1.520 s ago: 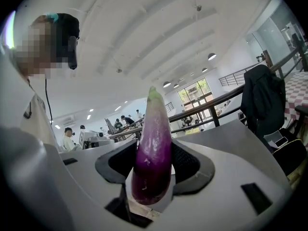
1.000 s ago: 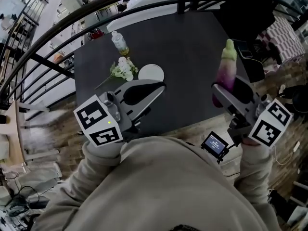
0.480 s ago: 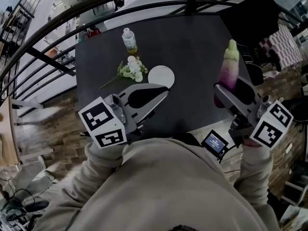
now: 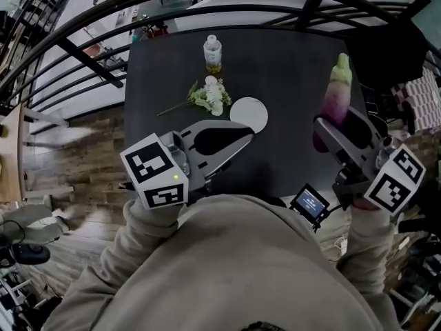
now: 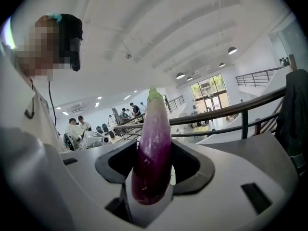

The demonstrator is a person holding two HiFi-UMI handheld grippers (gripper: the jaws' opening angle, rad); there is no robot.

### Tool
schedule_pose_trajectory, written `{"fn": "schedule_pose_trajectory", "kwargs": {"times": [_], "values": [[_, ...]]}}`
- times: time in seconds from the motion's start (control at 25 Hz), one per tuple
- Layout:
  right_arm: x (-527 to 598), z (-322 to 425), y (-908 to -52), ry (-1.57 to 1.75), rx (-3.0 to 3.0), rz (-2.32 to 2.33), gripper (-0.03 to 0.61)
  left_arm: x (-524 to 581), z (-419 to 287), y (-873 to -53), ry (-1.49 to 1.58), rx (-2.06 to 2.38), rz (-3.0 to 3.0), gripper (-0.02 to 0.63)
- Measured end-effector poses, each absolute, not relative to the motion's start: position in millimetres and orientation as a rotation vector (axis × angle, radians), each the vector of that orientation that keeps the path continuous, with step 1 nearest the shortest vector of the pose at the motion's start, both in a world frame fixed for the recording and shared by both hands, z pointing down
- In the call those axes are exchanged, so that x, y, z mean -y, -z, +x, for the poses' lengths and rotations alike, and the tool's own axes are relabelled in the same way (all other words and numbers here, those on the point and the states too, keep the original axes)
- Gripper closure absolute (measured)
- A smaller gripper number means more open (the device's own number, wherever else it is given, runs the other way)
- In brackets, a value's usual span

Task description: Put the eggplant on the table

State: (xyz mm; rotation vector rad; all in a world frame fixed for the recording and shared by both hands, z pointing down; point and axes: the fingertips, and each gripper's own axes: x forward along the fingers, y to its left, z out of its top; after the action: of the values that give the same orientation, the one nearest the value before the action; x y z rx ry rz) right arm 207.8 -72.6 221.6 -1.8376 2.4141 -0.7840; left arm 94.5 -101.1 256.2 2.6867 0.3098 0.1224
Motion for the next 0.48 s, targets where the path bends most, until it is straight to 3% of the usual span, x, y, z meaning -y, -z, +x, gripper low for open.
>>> {"fn": "schedule_pose_trajectory", "kwargs": {"times": [0.48], "values": [[75.6,210.7,-218.5,0.754,-2.451,-1.773,0.348,103.5,92.5,-248.1,-0.111,-0.218,2.718,0.607]]}}
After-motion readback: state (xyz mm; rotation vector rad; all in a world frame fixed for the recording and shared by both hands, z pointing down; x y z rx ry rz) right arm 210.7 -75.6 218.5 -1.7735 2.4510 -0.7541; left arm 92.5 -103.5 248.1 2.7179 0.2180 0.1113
